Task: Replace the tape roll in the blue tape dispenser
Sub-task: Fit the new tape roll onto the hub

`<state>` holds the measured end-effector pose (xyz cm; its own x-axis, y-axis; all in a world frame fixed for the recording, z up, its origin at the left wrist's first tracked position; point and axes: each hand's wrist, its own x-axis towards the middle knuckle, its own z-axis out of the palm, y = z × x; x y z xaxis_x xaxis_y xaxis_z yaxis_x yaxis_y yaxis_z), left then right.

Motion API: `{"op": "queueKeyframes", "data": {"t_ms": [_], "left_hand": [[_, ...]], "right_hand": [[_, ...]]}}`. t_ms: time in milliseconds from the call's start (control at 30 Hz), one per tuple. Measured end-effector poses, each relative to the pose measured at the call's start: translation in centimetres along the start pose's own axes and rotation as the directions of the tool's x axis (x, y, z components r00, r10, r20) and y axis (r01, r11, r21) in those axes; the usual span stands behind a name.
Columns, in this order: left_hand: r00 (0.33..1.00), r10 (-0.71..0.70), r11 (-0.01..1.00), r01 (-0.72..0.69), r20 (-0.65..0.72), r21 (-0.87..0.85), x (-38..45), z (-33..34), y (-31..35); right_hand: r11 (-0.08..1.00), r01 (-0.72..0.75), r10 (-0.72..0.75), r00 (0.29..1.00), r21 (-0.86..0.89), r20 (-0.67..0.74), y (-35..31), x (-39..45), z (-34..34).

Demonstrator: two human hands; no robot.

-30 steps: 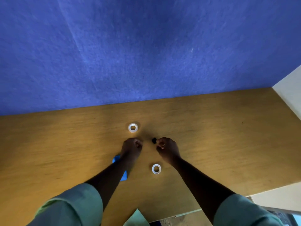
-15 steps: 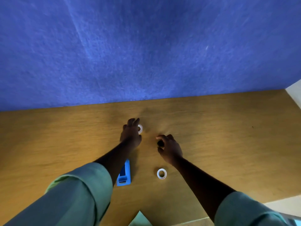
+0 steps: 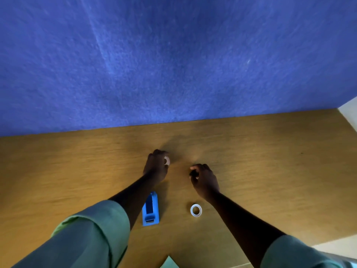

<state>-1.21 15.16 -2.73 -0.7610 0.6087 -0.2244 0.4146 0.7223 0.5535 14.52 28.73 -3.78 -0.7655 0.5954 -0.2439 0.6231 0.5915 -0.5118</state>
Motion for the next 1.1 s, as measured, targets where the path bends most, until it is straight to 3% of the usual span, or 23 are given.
{"op": "queueKeyframes", "data": {"t_ms": [200,400,533,733,967,1100], "left_hand": [[0.995,-0.077,0.901,0.094,0.056,-0.424,-3.3,-0.7,0.8],[0.993,-0.096,0.774,0.121,0.075,-0.622,-7.0,-1.6,1.4],[0.993,-0.084,0.676,0.115,0.079,-0.728,-9.7,-3.4,1.8],[0.993,0.014,0.554,0.091,0.119,-0.827,-11.7,-4.7,2.5],[0.988,0.034,0.54,0.11,0.153,-0.834,-12.3,-4.5,1.8],[0.985,0.037,0.514,0.126,0.169,-0.849,-12.5,-4.5,1.5]], "right_hand": [[0.925,-0.053,0.086,0.994,0.376,-0.072,-0.7,-1.7,0.0],[0.86,0.126,-0.066,0.988,0.495,-0.138,-3.3,-4.0,-0.4],[0.806,0.161,-0.11,0.986,0.569,-0.123,-5.5,-5.8,-1.3],[0.697,0.115,-0.051,0.992,0.708,-0.111,-6.2,-7.5,-2.1],[0.713,0.191,-0.112,0.981,0.675,-0.159,-5.9,-8.2,-1.8],[0.716,0.154,-0.089,0.988,0.681,-0.13,-6.0,-8.3,-1.8]]}}
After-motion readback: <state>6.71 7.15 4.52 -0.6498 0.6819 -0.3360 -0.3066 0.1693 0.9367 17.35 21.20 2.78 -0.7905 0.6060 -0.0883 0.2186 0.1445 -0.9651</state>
